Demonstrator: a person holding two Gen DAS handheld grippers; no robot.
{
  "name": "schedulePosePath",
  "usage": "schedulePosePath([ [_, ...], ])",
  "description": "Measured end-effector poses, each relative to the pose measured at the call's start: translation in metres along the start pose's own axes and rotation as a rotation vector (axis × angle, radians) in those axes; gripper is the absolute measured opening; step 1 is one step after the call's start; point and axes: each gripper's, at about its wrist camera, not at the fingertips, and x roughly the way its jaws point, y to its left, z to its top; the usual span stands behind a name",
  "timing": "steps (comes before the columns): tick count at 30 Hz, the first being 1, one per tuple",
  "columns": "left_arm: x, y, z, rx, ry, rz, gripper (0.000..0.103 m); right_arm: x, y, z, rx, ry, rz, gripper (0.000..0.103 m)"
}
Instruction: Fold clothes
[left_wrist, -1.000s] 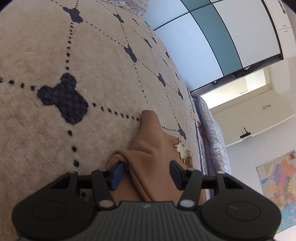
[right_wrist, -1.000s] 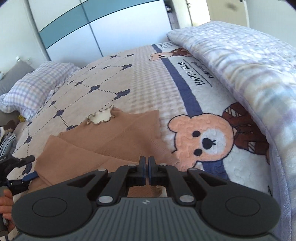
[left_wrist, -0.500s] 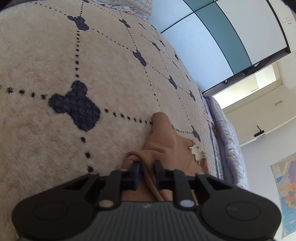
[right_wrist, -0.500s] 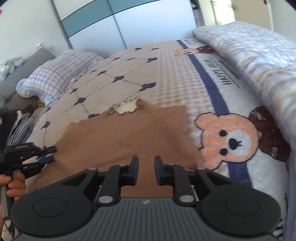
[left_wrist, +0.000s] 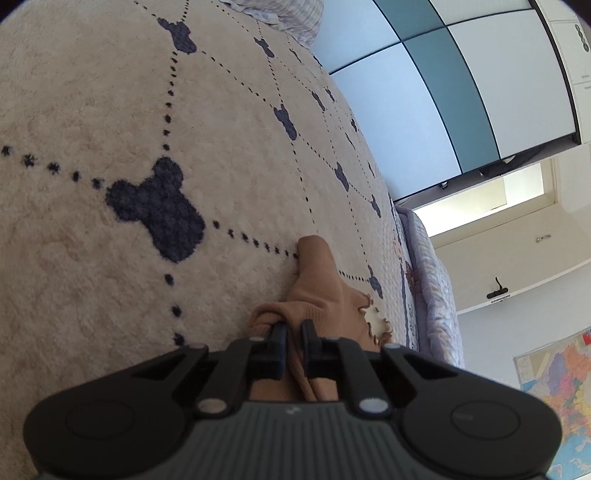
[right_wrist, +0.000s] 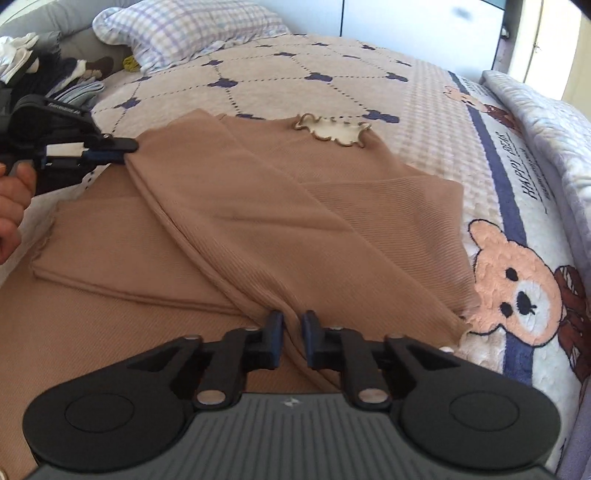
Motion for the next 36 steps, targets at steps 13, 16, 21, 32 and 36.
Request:
schedulePosePath([
  [13,0.004,-0.022,-0.001,0.179,0.066,0.182,0.009,-0.032,0.005,0.010,-0.140,-0.145,-0.092,0.007],
  [16,0.001,-0.027,0.002,0.194,0.082,0.217,0.009,-0.005,0.013,-0.006,-0.258,0.042,-0.075,0.007],
  [21,-0.020,-0.029,0.015,0.264,-0.028,0.375,0.006,-0.017,0.006,0.001,-0.207,0.008,-0.065,0.007],
  [32,-0.002,-0.067,-0.019,0.465,-0.005,0.131,0.007,-0.035,-0.004,0.005,-0.092,-0.079,-0.006,0.009],
  [36,0.028,-0.051,-0.027,0.475,0.075,0.250,0.003,-0.026,-0.014,0.003,-0.043,-0.039,-0.019,0.010],
])
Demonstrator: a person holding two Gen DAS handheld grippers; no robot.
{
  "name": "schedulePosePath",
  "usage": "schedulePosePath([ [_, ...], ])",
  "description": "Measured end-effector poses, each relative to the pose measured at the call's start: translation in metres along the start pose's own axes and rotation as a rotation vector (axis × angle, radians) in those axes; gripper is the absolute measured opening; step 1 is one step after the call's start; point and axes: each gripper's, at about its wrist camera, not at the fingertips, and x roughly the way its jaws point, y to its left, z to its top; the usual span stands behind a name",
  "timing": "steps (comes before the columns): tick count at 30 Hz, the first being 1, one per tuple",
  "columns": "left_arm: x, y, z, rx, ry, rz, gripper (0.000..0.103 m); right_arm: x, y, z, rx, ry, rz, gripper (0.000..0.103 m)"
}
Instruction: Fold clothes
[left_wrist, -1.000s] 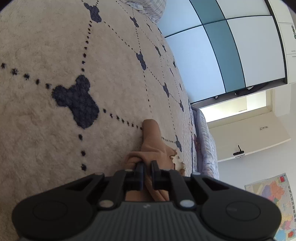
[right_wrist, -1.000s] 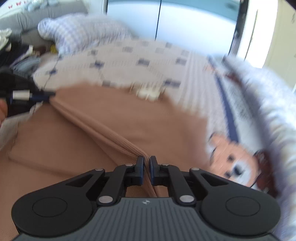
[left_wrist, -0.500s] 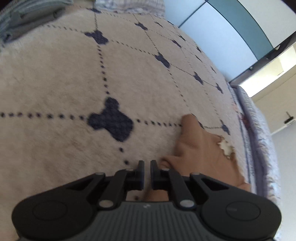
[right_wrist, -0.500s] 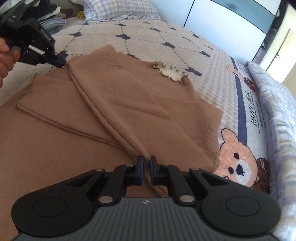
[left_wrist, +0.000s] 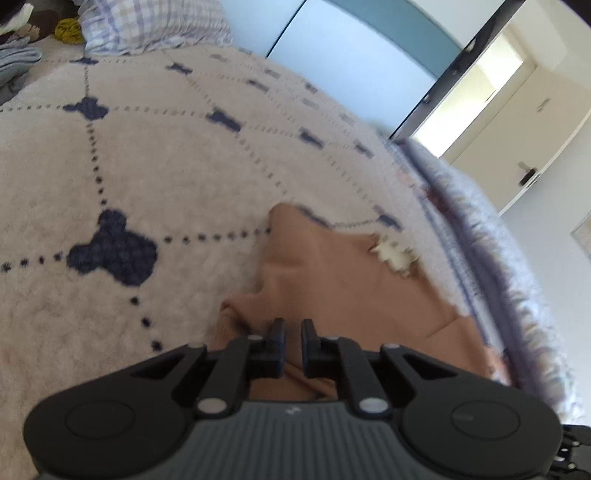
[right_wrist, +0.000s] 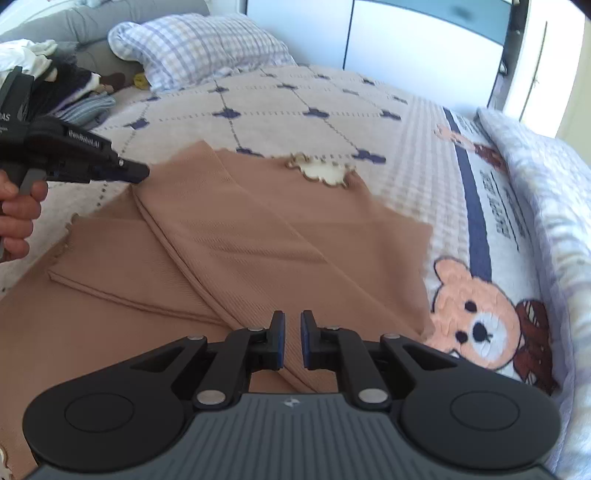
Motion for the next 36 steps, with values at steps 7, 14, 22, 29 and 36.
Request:
schedulePosePath([
  [7,-0.008,0.006,0.005,-0.023,-0.029,0.019,0.003,0.002,-0.041,-0.004,0.220,-0.056,-0.163,0.025],
  [14,-0.010,0.011,0.006,-0.081,-0.029,0.000,0.003,-0.014,-0.094,-0.019,0.546,-0.128,-0.242,0.029],
  [22,-0.009,0.005,0.002,-0.043,-0.029,-0.004,0.007,0.001,-0.063,-0.008,0.432,-0.090,-0.102,0.030],
  [29,-0.013,0.013,0.007,-0.096,-0.023,0.046,0.003,0.028,-0.040,-0.009,0.271,0.074,-0.178,0.029],
  [36,-0.020,0.013,0.008,-0.092,-0.054,0.025,0.004,0.016,-0.046,-0.006,0.278,0.014,-0.233,0.031],
])
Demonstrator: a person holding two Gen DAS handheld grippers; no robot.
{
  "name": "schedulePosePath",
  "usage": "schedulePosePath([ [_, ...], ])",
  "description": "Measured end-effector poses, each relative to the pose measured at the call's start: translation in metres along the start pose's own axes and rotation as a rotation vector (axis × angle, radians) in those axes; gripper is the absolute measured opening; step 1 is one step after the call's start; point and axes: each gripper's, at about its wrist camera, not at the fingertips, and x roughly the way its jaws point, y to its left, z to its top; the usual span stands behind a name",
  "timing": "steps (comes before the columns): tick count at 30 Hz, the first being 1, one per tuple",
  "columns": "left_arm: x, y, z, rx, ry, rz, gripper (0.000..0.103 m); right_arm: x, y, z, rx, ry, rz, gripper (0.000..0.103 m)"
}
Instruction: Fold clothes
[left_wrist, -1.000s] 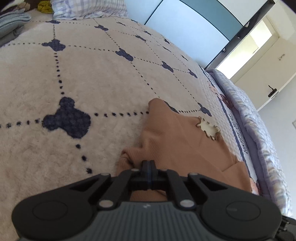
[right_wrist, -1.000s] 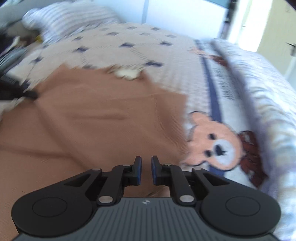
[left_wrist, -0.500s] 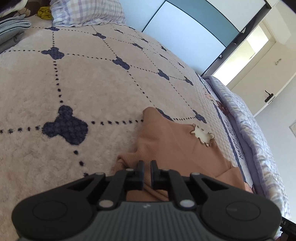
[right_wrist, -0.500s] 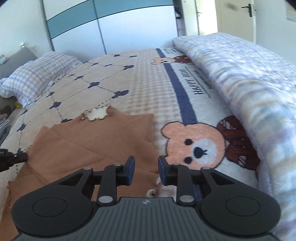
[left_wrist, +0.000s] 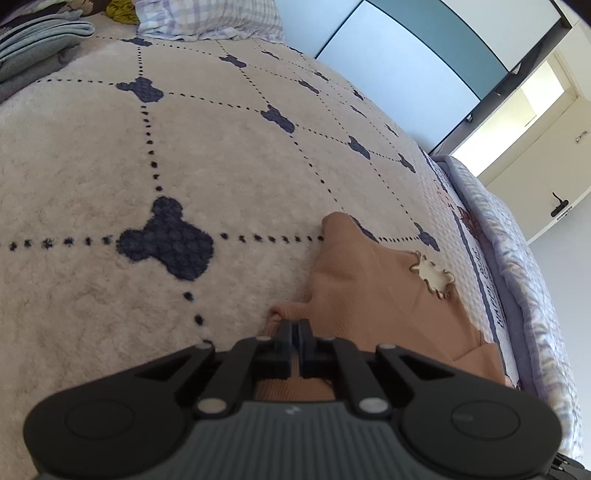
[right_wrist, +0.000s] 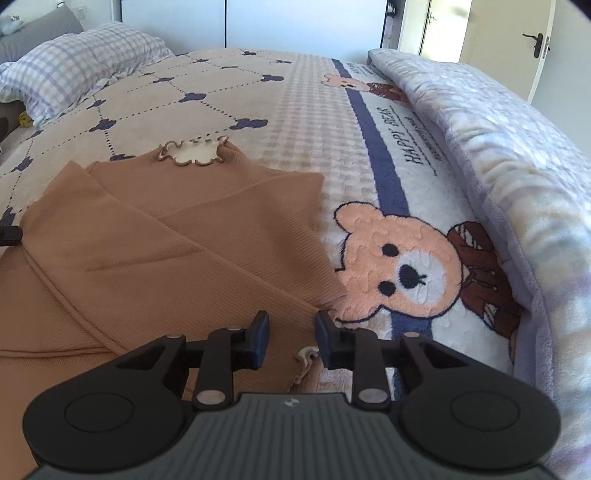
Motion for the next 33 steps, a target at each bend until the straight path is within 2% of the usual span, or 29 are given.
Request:
schedulePosePath([
  [4,-0.009,-0.007,0.001,0.017,-0.052,-0.060,0.005,-0.001,-0.001,0.003,0.006,-0.019,-0.021,0.034],
  [6,-0.013,-0.015,-0.002,0.058,-0.084,-0.094,0.006,-0.002,0.000,0.004,0.004,-0.029,-0.019,0.034],
  [9,-0.007,-0.032,-0.010,0.159,-0.076,-0.133,0.017,-0.006,0.005,0.006,-0.001,-0.055,0.029,0.035],
  [11,0.005,-0.034,-0.015,0.186,-0.029,-0.054,0.018,-0.004,0.010,0.005,-0.007,-0.046,0.078,0.037],
  [12,0.012,-0.032,-0.017,0.190,-0.001,-0.004,0.014,-0.001,0.013,0.004,-0.008,-0.022,0.100,0.039],
  [13,0.016,-0.028,-0.018,0.188,0.004,0.011,0.006,0.005,0.016,0.002,-0.011,0.010,0.112,0.040],
  [14,0.016,-0.026,-0.017,0.186,0.008,0.014,0.004,0.011,0.019,-0.001,-0.024,0.041,0.110,0.041],
  [16,0.014,-0.025,-0.014,0.183,0.012,0.017,0.004,0.012,0.023,-0.003,-0.049,0.043,0.100,0.042],
  [21,0.014,-0.034,-0.020,0.262,0.000,0.052,0.004,0.002,0.028,0.002,-0.064,-0.021,0.100,0.042],
  [23,0.012,-0.033,-0.019,0.253,0.009,0.046,0.004,-0.002,0.032,0.008,-0.049,-0.063,0.133,0.042],
  [26,0.007,-0.026,-0.012,0.216,0.026,0.024,0.004,-0.011,0.043,0.019,-0.008,-0.143,0.241,0.042],
  [29,-0.008,-0.024,-0.004,0.237,-0.021,-0.004,0.013,-0.011,0.065,0.024,-0.017,-0.175,0.318,0.042],
  [31,-0.012,-0.021,-0.001,0.225,-0.037,-0.065,0.023,-0.009,0.080,0.025,-0.043,-0.175,0.341,0.041],
  [33,-0.002,-0.018,-0.003,0.198,0.013,-0.117,0.023,-0.009,0.090,0.030,-0.043,-0.190,0.376,0.033],
])
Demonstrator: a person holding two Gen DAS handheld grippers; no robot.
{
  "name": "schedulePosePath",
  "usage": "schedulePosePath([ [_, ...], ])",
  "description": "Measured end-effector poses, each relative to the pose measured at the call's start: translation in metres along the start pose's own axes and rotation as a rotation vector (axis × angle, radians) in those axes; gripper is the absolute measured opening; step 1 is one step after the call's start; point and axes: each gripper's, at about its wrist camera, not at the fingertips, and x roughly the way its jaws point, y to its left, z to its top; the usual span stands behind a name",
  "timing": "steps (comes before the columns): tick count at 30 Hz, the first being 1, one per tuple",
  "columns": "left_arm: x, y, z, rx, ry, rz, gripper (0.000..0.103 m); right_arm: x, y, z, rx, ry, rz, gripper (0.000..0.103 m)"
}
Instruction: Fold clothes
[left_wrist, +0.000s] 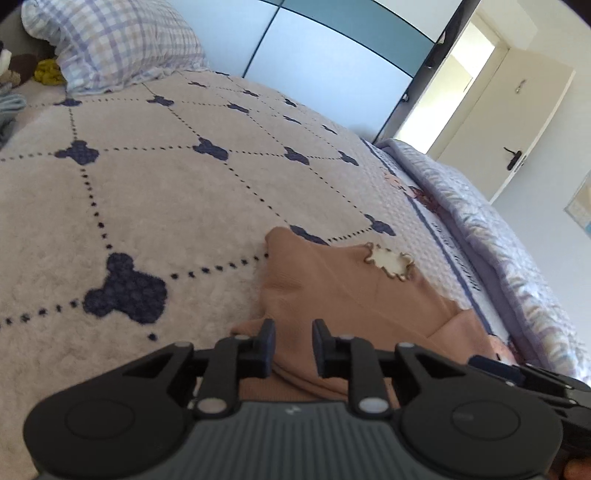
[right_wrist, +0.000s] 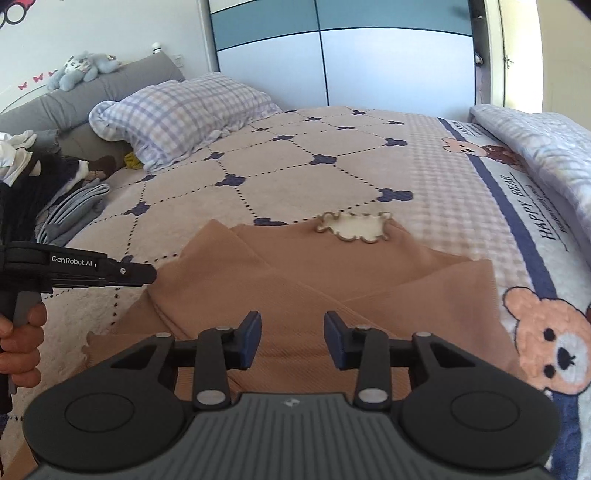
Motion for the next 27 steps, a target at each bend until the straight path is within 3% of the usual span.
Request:
schedulePosePath([
  [2,0.011,0.004,-0.004,-0.036,0.035,0.016,0.020,0.006,0.007,0.012,0.023,-0.026,0.086,0.021],
  [3,0.015,0.007,-0.005,-0.054,0.044,0.029,0.014,0.011,0.012,0.019,0.033,-0.035,0.129,0.018],
  [6,0.012,0.019,-0.004,-0.125,0.046,0.013,0.010,0.037,0.037,0.045,-0.019,-0.018,0.231,0.018],
  [8,0.012,0.026,-0.005,-0.141,0.050,0.021,0.003,0.069,0.056,0.061,-0.087,0.054,0.308,0.018],
  [10,0.014,0.028,-0.007,-0.146,0.052,0.021,0.003,0.110,0.073,0.070,-0.175,0.184,0.358,0.017],
  [11,0.015,0.028,-0.007,-0.142,0.054,0.024,0.003,0.133,0.081,0.069,-0.232,0.257,0.329,0.014],
  [12,0.017,0.027,-0.008,-0.133,0.065,0.049,0.003,0.157,0.088,0.064,-0.299,0.332,0.257,0.000],
  [13,0.018,0.027,-0.009,-0.123,0.066,0.062,0.003,0.171,0.090,0.064,-0.316,0.357,0.229,0.000],
  [18,0.020,0.025,-0.007,-0.112,0.070,0.071,0.003,0.193,0.067,0.077,-0.129,0.259,0.200,0.000],
  [21,0.018,0.026,-0.007,-0.110,0.071,0.072,0.003,0.190,0.072,0.073,-0.161,0.211,0.181,0.000],
  [23,0.016,0.028,-0.006,-0.121,0.076,0.069,0.003,0.171,0.080,0.076,-0.162,0.118,0.115,0.002],
  [24,0.014,0.030,-0.005,-0.134,0.079,0.067,0.003,0.160,0.080,0.077,-0.139,0.085,0.122,0.005],
  [27,0.008,0.038,-0.001,-0.173,0.073,0.059,0.003,0.140,0.069,0.075,-0.045,0.106,0.244,0.005],
])
